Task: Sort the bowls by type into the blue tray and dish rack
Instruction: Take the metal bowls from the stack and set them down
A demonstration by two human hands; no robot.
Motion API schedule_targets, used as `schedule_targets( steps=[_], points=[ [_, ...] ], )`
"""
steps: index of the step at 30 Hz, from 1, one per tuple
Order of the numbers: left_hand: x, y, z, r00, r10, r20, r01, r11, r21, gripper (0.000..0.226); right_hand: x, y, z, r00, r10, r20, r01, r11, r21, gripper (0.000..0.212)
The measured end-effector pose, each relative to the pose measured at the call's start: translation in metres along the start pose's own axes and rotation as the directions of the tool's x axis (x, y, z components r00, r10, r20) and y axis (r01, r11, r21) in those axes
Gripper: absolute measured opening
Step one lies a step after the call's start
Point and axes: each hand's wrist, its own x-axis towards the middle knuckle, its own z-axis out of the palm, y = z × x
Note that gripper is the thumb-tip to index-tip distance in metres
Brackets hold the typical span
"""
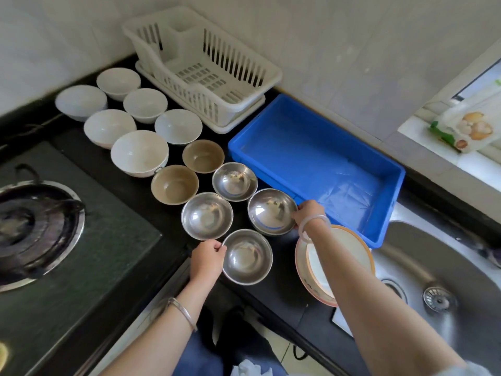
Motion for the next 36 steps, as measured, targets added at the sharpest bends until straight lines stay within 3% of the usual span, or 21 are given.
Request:
schedule_targets(
  steps=[6, 16, 24, 30, 36],
  points=[
    [0.003, -0.002, 0.003, 0.999, -0.049, 0.020, 0.050, 0.998, -0.045, 0.032, 0.007, 0.000, 0.001, 1.000, 0.016, -0.015, -0.017, 0.998, -0.053, 0.015],
    [0.002, 0.003, 0.005, 0.996, -0.085, 0.007, 0.085, 0.986, -0.144, 0.020, 0.009, -0.002, -0.002, 0.999, -0.013, 0.029, 0.020, 0.967, -0.256, 0.021],
    [0.000, 0.005, 0.001, 0.992, -0.120, -0.037, 0.111, 0.974, -0.198, 0.032, 0.009, -0.002, -0.001, 0.999, 0.030, 0.026, -0.029, 0.999, -0.043, 0.016],
    [-0.002, 0.007, 0.000, 0.991, -0.127, -0.053, 0.112, 0.967, -0.229, 0.028, 0.005, -0.003, -0.001, 0.999, 0.029, 0.035, -0.029, 0.999, 0.013, 0.018],
    [-0.004, 0.011, -0.011, 0.999, -0.050, 0.013, 0.051, 0.995, -0.090, 0.020, -0.007, -0.002, -0.008, 1.000, 0.003, -0.004, -0.002, 0.999, 0.048, 0.018]
  ],
)
